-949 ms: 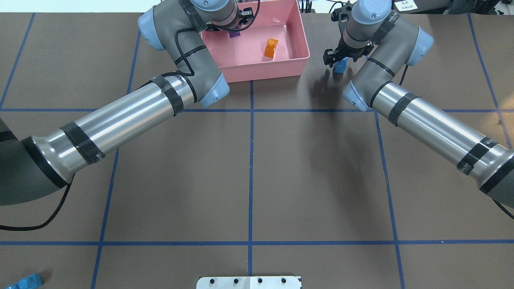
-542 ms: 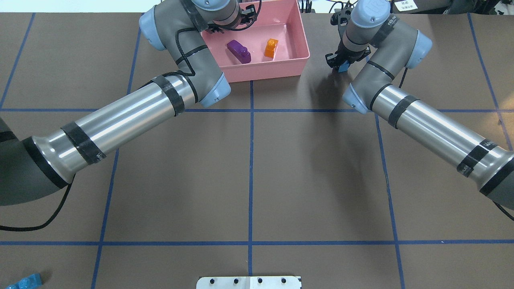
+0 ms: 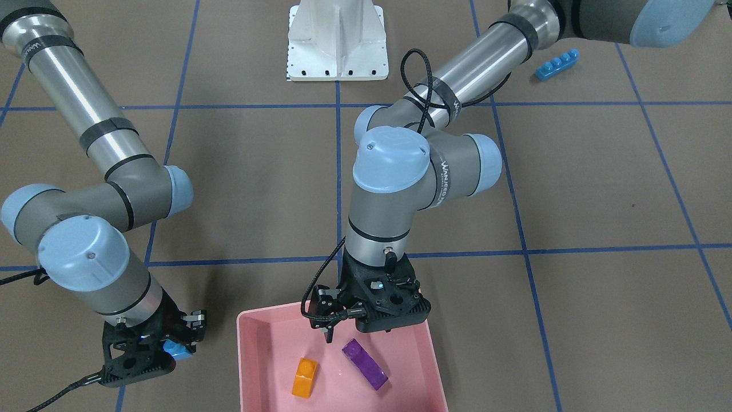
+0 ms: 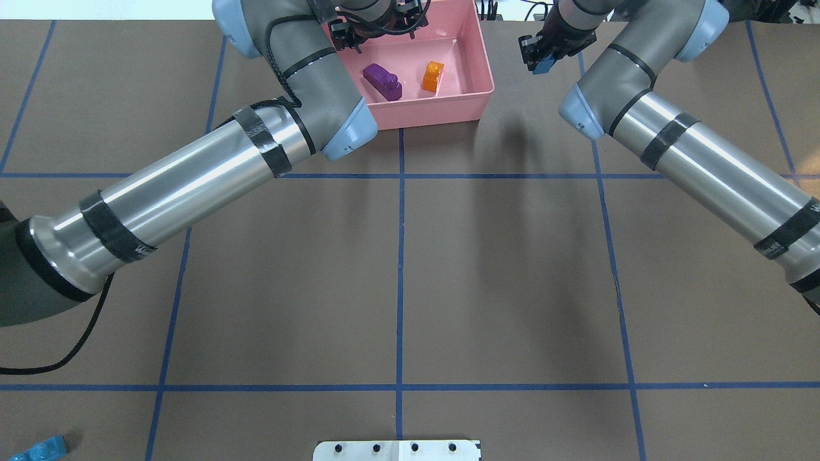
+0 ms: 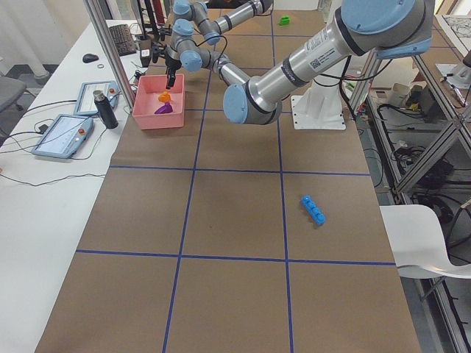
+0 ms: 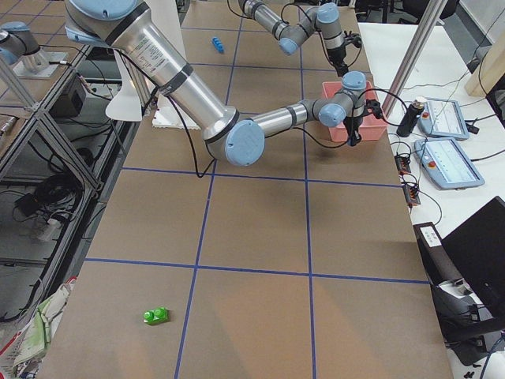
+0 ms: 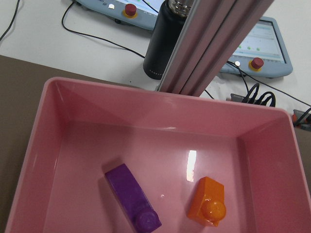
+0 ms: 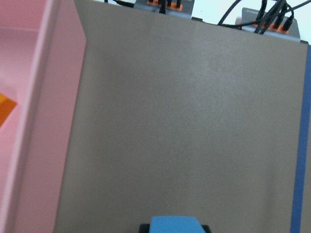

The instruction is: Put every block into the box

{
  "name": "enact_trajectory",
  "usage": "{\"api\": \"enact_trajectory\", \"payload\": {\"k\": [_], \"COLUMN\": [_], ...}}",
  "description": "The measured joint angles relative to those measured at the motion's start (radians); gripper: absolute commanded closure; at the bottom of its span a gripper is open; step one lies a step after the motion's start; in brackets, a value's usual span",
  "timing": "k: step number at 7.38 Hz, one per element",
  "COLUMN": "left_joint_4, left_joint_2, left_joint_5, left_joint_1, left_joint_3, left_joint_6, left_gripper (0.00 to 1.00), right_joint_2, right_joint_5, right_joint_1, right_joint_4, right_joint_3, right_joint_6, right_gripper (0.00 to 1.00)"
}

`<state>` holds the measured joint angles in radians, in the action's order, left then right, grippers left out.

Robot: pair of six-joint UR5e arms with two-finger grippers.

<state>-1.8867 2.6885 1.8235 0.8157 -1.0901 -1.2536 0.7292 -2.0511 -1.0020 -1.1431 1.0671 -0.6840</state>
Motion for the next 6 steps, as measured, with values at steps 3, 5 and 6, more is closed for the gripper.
{"api": "enact_trajectory", "payload": {"k": [3, 5, 6], "left_joint_4": [0.326, 0.428, 0.442], "left_joint_2": [-0.25, -0.444, -0.557], "left_joint_5": [0.058, 0.086, 0.12], "left_joint_1": [0.016, 0.02, 0.02], "left_joint_3": [-0.442, -0.674, -0.775], "left_joint_6": [0.301, 0.496, 0.559], "left_gripper": [0.03, 0.03, 0.02], "right_joint_2": [-0.055, -0.147, -0.176], "right_joint_5": [0.01, 0.082, 0.122], "right_joint_1": [-0.004, 0.046, 0.074], "right_joint_4": [-0.047, -0.035, -0.003], "right_joint_3": [0.041, -0.033, -0.073], "right_joint_6": [-0.014, -0.035, -0.052], "right_gripper": [1.0, 1.0, 1.0]}}
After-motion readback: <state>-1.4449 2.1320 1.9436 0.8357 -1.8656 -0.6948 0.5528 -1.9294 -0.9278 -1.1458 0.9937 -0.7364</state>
